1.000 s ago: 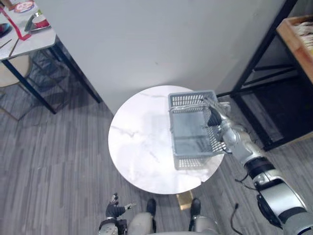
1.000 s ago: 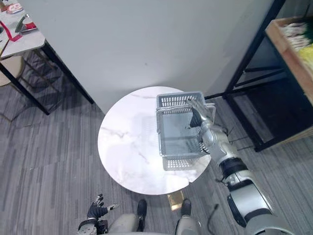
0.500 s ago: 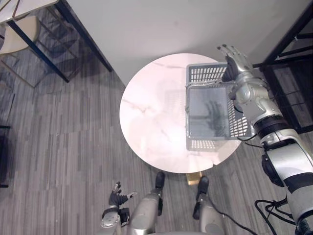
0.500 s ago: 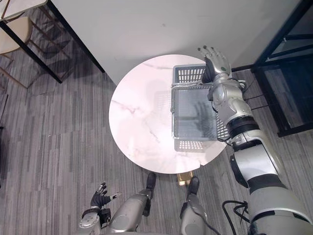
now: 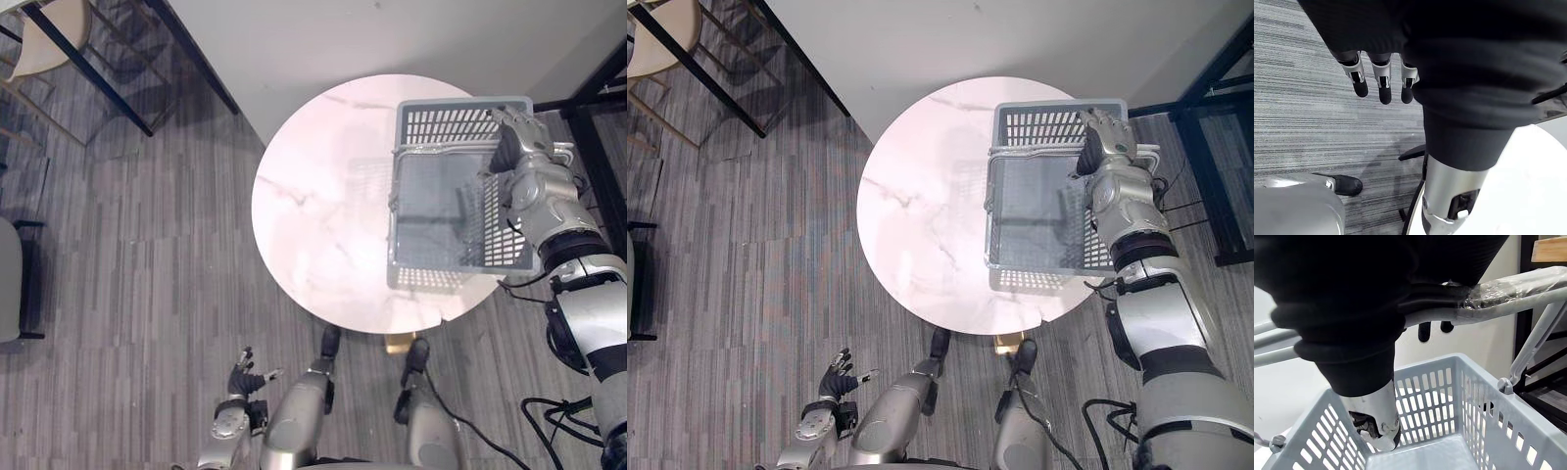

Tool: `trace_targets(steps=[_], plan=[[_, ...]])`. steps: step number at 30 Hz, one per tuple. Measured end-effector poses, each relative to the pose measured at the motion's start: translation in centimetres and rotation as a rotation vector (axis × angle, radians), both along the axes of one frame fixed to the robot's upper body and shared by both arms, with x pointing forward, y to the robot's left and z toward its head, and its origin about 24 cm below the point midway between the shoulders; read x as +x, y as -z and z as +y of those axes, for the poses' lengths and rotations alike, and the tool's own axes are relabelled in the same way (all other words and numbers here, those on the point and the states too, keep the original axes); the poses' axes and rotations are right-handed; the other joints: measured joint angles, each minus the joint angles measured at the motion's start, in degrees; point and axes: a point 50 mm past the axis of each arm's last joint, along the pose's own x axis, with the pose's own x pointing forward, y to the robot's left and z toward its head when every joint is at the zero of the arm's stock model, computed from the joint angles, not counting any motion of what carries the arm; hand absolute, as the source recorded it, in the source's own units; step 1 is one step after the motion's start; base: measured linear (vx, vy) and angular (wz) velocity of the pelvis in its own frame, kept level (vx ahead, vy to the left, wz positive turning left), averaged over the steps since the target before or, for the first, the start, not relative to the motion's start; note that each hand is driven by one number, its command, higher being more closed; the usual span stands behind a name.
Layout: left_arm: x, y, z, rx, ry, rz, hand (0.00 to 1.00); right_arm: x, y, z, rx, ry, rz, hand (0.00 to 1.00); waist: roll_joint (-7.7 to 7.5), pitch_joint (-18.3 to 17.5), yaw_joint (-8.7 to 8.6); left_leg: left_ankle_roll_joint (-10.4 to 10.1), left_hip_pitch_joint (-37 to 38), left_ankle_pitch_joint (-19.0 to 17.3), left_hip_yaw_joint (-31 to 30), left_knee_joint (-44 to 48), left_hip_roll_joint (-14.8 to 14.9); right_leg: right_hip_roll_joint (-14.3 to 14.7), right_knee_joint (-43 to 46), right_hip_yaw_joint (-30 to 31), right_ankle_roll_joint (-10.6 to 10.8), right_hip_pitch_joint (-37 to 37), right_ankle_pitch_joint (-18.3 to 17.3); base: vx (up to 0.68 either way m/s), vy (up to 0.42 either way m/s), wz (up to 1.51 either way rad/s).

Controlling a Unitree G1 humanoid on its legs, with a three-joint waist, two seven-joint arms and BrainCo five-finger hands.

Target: Pick vegetable in the basket

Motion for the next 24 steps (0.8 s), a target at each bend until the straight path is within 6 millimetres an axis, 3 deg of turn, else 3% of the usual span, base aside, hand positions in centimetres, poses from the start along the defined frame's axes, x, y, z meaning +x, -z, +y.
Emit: trace_targets(steps=[6, 11, 14, 19, 22, 24], plan=[[0.0, 0.0, -0.3, -0.001, 0.013, 0.002, 0.00, 0.0, 0.7, 0.5, 0.028, -0.017, 0.004, 1.00, -0.01, 0.0, 0.10, 0.0, 0.6, 0.1, 0.7, -0.4, 0.0, 0.0, 0.2, 0.7, 0.0, 0.0, 0.0, 0.00, 0.006, -0.05], [0.0, 0.1, -0.4, -0.001, 0.013, 0.005, 0.00, -0.5, 1.3, 2.9, 0.102, -0.129, -0.061, 1.00, -0.18, 0.0, -0.53, 0.0, 2.3, 0.1, 2.5, -1.3, 0.3, 0.2, 0.2, 2.5, 0.0, 0.1, 0.0, 0.01, 0.005, -0.18], [0.0, 0.0, -0.2, 0.007, -0.002, 0.004, 0.00, -1.4, 2.7, 4.3, 0.115, -0.187, -0.065, 1.00, -0.79, 0.1, -1.38, 0.0, 3.4, 0.1, 3.4, -1.8, 0.7, 0.5, 0.2, 3.3, 0.0, 0.6, 0.0, 0.03, -0.008, -0.16], [0.0, -0.1, 0.6, 0.011, -0.043, -0.001, 0.00, -3.7, 6.2, 6.3, 0.214, -0.285, -0.049, 1.00, -3.74, -0.5, -1.70, -0.8, 7.3, -0.8, 5.0, -2.1, 2.1, 2.0, 0.0, 4.8, 0.1, 3.5, 0.0, 0.02, -0.039, -0.19], [-0.5, 0.1, 1.2, 0.027, -0.061, 0.020, 0.00, -6.7, 9.9, 7.9, 0.344, -0.385, 0.033, 1.00, -7.36, -3.1, -3.42, -1.4, 9.6, -1.4, 6.2, -2.1, 3.1, 3.0, -0.3, 6.2, 0.4, 5.1, -0.2, -0.01, -0.049, -0.20], [-0.7, 0.3, 1.2, 0.026, -0.057, 0.036, 0.00, -8.4, 11.7, 7.8, 0.440, -0.394, 0.076, 1.00, -8.56, -5.4, -4.38, -1.4, 9.8, -1.5, 6.7, -2.1, 3.1, 3.1, -0.9, 6.7, 0.2, 5.3, -0.2, -0.01, -0.023, -0.20]])
